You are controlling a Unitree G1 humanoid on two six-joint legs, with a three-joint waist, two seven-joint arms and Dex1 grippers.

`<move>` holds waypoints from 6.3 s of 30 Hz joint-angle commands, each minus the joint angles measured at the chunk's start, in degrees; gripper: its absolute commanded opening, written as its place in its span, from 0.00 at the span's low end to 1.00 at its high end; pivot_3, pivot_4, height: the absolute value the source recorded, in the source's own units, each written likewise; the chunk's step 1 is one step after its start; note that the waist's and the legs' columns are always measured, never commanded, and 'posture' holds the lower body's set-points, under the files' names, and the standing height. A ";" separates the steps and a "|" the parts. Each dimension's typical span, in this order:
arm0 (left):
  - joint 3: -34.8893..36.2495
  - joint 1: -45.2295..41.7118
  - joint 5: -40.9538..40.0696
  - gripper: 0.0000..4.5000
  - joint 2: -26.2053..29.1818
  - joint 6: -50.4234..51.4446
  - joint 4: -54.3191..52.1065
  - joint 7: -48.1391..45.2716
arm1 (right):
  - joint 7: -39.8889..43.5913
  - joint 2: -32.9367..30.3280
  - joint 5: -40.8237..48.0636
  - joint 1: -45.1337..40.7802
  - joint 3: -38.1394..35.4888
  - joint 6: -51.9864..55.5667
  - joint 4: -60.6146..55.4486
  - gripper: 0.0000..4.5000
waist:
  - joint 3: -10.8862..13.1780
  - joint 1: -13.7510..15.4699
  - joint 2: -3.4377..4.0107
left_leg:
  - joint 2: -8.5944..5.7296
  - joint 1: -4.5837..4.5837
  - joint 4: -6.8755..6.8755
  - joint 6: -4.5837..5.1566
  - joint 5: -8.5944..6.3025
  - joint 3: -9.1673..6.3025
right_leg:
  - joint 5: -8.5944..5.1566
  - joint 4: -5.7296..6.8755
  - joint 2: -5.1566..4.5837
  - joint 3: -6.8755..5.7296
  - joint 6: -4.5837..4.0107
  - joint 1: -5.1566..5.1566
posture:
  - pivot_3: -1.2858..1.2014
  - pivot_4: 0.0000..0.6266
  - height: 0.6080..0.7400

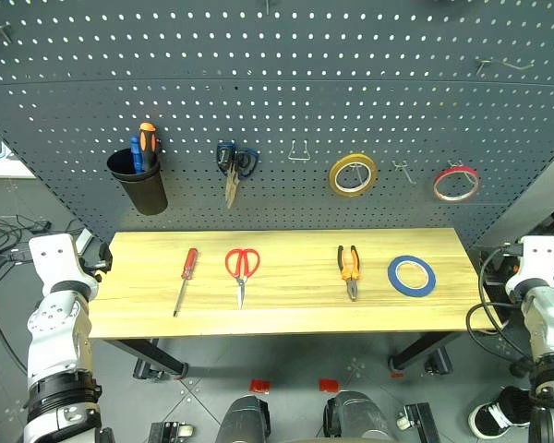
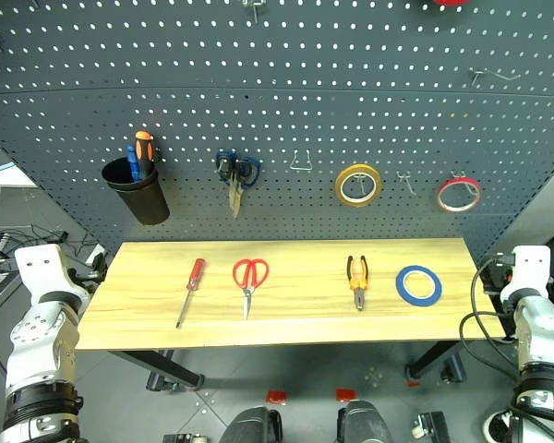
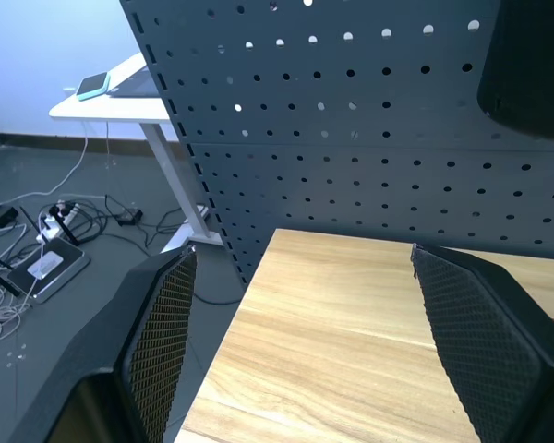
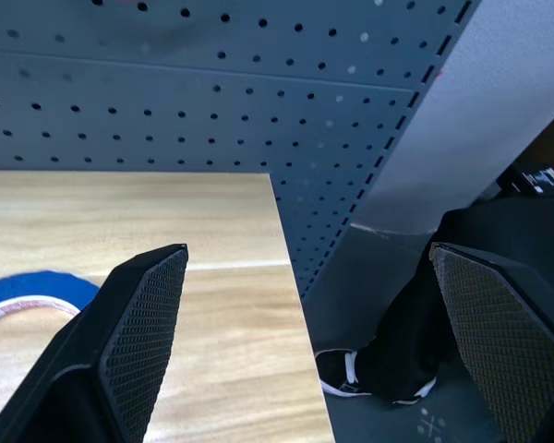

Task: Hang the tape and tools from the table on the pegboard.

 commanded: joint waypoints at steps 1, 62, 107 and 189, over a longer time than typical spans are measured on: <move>0.46 0.07 0.30 0.87 1.16 -1.14 -1.89 0.29 | 0.56 -1.28 0.35 -1.23 -0.81 -1.48 -0.38 1.00 | 0.00 -0.05 0.00 | 0.00 0.00 0.00 0.00 0.00 0.00 | 0.00 0.00 0.00 0.00 -0.01 0.00 | 0.48 0.14 1.00; -36.13 -16.04 -0.59 0.88 -11.59 -4.82 -21.53 -38.82 | 15.17 -1.83 -12.29 -5.91 24.20 28.81 -27.71 0.15 | 15.65 -2.26 -0.30 | 0.15 -1.80 1.30 0.22 -0.27 0.91 | -0.05 0.86 -0.28 0.45 0.33 -1.83 | 0.42 0.64 1.00; -32.10 -11.75 0.45 0.88 4.15 -7.58 -17.92 -46.25 | -8.43 26.98 -11.97 8.37 23.92 35.21 -60.61 0.99 | 15.48 -3.35 -0.33 | 0.31 -2.02 1.84 0.37 -0.29 1.57 | 0.32 0.97 -0.37 0.80 0.70 -2.10 | 0.42 0.59 1.00; -19.84 -15.48 -7.72 0.88 -5.43 13.17 -40.29 -14.99 | -21.58 41.50 -14.33 -56.91 22.35 -23.72 2.34 0.56 | 15.39 -2.21 -0.48 | 0.94 -2.58 1.88 0.22 -0.14 2.26 | 0.71 1.03 0.04 1.03 0.27 -2.97 | 0.47 0.59 1.00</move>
